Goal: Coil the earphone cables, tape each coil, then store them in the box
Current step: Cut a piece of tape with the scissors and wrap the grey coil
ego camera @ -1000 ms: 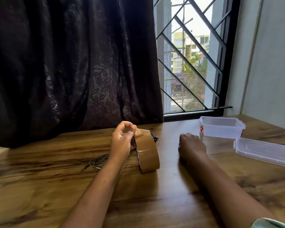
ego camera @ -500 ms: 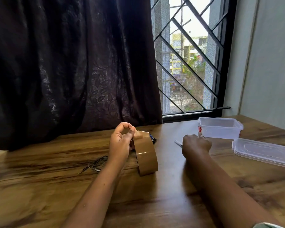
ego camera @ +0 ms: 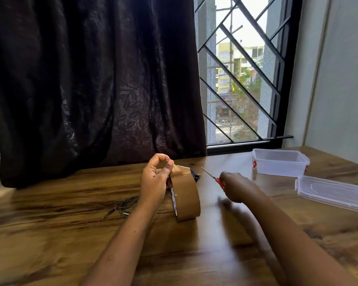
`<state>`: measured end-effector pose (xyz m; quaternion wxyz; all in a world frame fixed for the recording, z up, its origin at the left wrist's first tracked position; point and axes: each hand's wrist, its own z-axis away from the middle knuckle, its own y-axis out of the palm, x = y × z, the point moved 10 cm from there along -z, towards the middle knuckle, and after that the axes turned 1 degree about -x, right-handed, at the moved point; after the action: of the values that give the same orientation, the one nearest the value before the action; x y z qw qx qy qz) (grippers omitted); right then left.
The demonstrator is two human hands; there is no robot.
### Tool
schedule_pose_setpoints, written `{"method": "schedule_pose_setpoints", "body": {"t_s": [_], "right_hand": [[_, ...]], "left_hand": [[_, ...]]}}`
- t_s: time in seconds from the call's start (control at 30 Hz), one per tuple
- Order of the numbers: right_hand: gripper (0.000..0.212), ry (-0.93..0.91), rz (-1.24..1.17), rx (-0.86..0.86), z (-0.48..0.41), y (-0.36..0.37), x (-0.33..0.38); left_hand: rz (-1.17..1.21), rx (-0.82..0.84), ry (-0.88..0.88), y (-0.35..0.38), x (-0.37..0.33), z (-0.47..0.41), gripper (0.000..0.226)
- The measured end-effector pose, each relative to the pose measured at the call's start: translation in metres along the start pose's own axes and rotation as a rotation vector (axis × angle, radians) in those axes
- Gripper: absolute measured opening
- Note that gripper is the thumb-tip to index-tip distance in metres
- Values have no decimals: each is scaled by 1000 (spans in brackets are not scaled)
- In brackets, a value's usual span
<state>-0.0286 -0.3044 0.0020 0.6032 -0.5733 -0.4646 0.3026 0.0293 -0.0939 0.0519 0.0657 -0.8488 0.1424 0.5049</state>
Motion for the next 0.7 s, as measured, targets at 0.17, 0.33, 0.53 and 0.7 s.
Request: {"method": "schedule_pose_setpoints", "body": {"t_s": [0.17,0.33,0.53,0.7], "right_hand": [[16,-149,-535,74,12,-20,23],[24,-189,-672,297,33,-24,21],[38,-220,-577,332,36,-18,27],[39,-273,-594,379,42,-20,33]], "left_hand": [[-2,6,5,-1,-1,0,18],[-6,3,13,-4,0,-1,20],[-8,33,39,0,0,-2,16],[-8,77,63,7,-3,-1,9]]}}
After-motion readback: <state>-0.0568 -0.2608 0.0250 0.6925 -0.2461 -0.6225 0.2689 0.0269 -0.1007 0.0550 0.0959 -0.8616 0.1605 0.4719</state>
